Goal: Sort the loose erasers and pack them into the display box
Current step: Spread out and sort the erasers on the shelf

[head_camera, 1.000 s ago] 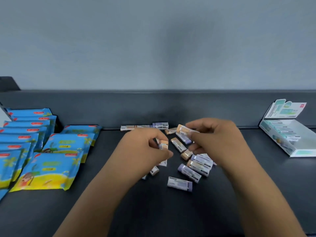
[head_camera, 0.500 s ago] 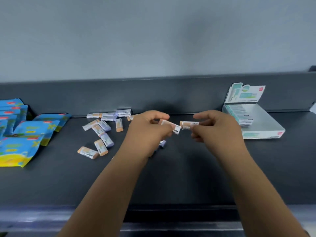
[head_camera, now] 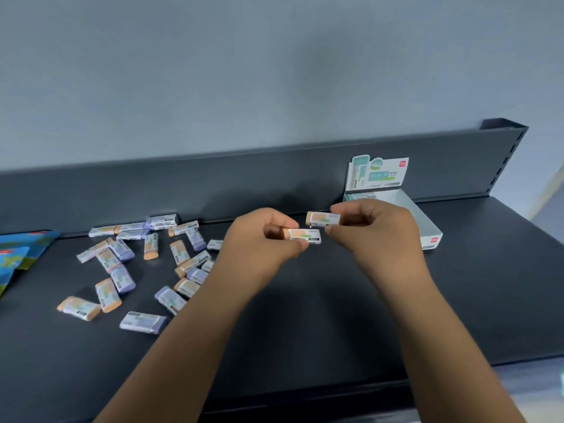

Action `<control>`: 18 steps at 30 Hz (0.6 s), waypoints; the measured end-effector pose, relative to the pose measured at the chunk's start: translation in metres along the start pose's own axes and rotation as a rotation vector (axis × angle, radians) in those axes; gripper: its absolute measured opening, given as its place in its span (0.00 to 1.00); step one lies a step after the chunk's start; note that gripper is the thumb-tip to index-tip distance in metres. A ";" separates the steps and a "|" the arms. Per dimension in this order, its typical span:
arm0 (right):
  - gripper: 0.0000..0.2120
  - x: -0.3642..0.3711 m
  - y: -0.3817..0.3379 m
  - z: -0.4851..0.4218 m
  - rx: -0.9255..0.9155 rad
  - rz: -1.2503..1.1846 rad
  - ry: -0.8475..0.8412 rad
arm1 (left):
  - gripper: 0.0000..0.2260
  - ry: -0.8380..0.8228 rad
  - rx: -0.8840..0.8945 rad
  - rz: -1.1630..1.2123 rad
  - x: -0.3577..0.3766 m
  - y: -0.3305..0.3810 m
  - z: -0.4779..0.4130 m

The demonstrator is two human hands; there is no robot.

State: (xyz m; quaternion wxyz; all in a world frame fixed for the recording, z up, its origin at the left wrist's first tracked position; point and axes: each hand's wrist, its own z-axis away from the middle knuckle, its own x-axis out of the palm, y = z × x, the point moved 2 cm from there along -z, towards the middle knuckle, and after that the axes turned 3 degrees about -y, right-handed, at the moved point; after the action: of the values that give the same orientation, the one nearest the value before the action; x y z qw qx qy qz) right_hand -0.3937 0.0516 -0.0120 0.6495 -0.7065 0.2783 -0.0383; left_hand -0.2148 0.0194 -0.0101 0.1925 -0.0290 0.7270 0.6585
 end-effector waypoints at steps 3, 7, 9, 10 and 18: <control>0.10 -0.013 0.005 -0.011 -0.026 0.010 -0.043 | 0.09 0.021 0.008 -0.001 0.015 0.007 -0.008; 0.10 -0.042 0.006 -0.029 -0.071 0.070 -0.061 | 0.08 0.036 0.015 0.002 0.038 0.019 -0.017; 0.10 -0.059 0.006 -0.040 -0.084 0.080 -0.073 | 0.08 0.033 0.031 0.001 0.050 0.026 -0.022; 0.11 -0.069 0.007 -0.046 -0.090 0.084 -0.078 | 0.07 0.033 0.043 -0.004 0.057 0.030 -0.024; 0.08 -0.135 0.013 -0.107 -0.123 0.286 -0.077 | 0.06 0.072 0.044 -0.036 0.089 0.050 -0.039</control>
State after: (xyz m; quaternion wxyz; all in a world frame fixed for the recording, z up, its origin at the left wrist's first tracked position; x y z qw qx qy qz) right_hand -0.5562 0.0150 0.0333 0.6141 -0.6991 0.3529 0.0986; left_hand -0.3217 0.0066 0.0111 0.1786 -0.0616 0.7470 0.6375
